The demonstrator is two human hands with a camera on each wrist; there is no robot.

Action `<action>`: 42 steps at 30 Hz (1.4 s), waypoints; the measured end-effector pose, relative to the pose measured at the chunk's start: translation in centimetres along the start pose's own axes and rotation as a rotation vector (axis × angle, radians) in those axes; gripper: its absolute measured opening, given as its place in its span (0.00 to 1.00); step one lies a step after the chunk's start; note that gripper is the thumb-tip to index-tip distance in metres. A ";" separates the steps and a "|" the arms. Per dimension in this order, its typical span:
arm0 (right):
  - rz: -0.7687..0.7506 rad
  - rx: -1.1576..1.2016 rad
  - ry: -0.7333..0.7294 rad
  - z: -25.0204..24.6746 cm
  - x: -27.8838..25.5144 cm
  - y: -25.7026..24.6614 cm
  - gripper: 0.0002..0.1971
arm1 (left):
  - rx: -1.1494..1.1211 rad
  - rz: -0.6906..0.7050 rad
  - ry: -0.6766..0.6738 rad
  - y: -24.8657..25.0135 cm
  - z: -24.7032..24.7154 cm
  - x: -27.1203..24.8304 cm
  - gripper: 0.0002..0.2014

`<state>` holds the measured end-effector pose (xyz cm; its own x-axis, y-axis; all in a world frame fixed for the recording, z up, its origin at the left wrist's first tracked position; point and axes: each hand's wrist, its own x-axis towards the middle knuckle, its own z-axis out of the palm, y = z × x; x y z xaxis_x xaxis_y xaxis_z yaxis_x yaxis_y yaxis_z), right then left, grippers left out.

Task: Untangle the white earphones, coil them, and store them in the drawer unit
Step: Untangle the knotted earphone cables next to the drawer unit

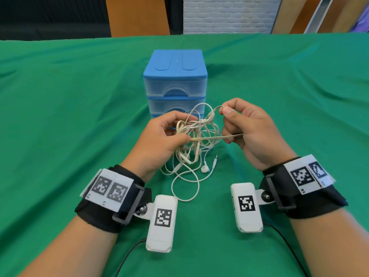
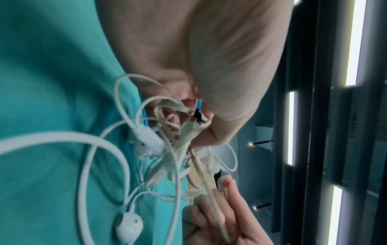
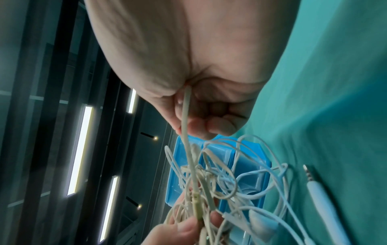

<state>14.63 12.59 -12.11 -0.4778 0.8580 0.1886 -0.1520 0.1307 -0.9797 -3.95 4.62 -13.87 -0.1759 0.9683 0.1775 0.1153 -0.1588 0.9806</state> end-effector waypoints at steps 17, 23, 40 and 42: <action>-0.110 -0.194 0.122 -0.9 0.3 0.2 0.08 | 0.028 -0.001 -0.039 0.0 0.2 -0.2 0.11; -0.061 -0.355 -0.012 -1.0 0.3 0.7 0.08 | 0.044 -0.013 -0.024 0.0 0.3 -0.3 0.05; -0.139 -0.404 0.119 -1.1 0.5 0.7 0.07 | 0.077 -0.001 -0.012 0.1 0.1 -0.3 0.01; -0.123 -0.377 0.194 -1.3 0.7 1.0 0.08 | 0.084 -0.002 -0.016 0.1 0.1 -0.3 0.02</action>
<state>15.27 13.94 -13.04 -0.2988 0.8975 0.3243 0.1461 0.3789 -0.9138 -3.80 4.30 -13.85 -0.1608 0.9716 0.1737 0.1968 -0.1409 0.9703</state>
